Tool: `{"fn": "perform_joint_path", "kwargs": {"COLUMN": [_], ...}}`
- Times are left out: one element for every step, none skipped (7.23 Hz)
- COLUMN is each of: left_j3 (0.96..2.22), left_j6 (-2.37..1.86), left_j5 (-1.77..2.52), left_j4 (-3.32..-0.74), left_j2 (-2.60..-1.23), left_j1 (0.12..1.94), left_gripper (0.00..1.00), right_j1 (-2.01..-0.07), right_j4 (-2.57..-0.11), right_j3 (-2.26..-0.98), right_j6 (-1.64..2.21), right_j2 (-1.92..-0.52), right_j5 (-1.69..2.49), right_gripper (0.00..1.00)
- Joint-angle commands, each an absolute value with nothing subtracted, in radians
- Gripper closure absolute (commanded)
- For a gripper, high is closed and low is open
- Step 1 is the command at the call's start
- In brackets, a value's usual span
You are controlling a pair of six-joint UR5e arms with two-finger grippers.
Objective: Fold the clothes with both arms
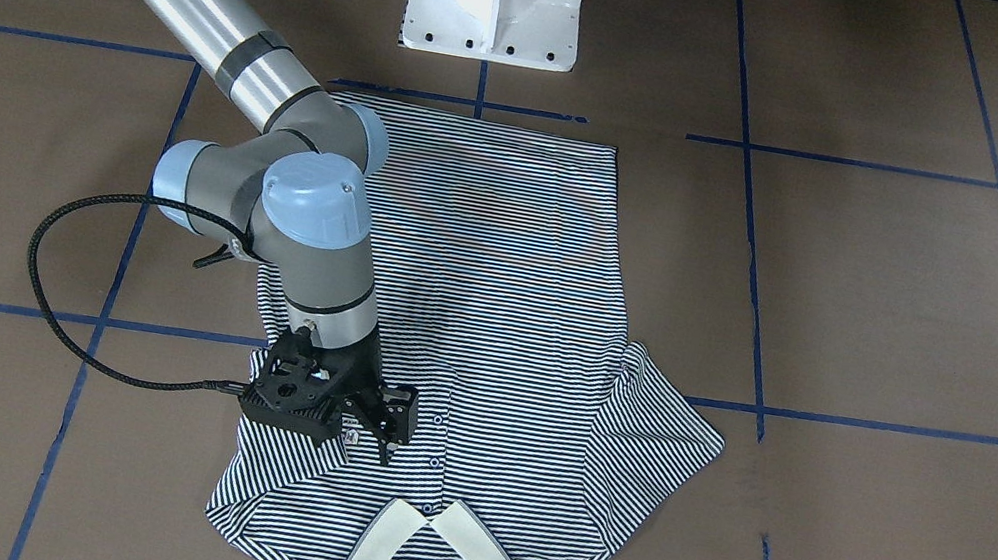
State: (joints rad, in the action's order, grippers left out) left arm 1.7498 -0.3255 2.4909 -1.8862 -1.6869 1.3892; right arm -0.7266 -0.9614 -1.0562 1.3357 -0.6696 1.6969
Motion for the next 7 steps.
{"fn": "perform_joint_path", "kwargs": {"left_j3": [1.614, 1.526, 1.409, 1.284, 1.152, 1.097, 1.079], "left_j6": [-0.678, -0.8, -0.893, -0.941, -1.006, -1.008, -1.008], "left_j5": [2.477, 2.406, 2.2, 2.121, 2.064, 2.021, 1.996], "left_j4": [-1.939, -1.971, -2.012, -2.122, -2.22, -2.249, -2.261], "left_j2": [-1.911, -1.999, -2.094, -2.132, -2.196, -2.219, -2.221], "left_j1": [1.178, 1.107, 1.015, 0.946, 0.921, 0.905, 0.894], "left_gripper": [0.0, 0.0, 0.0, 0.0, 0.03, 0.11, 0.19], "right_j1": [-0.773, -0.787, -0.788, -0.792, -0.79, -0.787, -0.787], "right_j4": [-0.954, -0.954, -0.953, -0.953, -0.953, -0.953, -0.953], "right_j3": [-1.262, -1.387, -1.466, -1.512, -1.525, -1.525, -1.525], "right_j6": [1.33, 1.322, 1.321, 1.321, 1.321, 1.321, 1.321], "right_j2": [-0.815, -0.927, -1.012, -1.052, -1.072, -1.072, -1.074], "right_j5": [1.844, 1.871, 1.893, 1.902, 1.902, 1.901, 1.896], "right_gripper": [0.0, 0.0, 0.0, 0.0, 0.0, 0.0, 0.0]}}
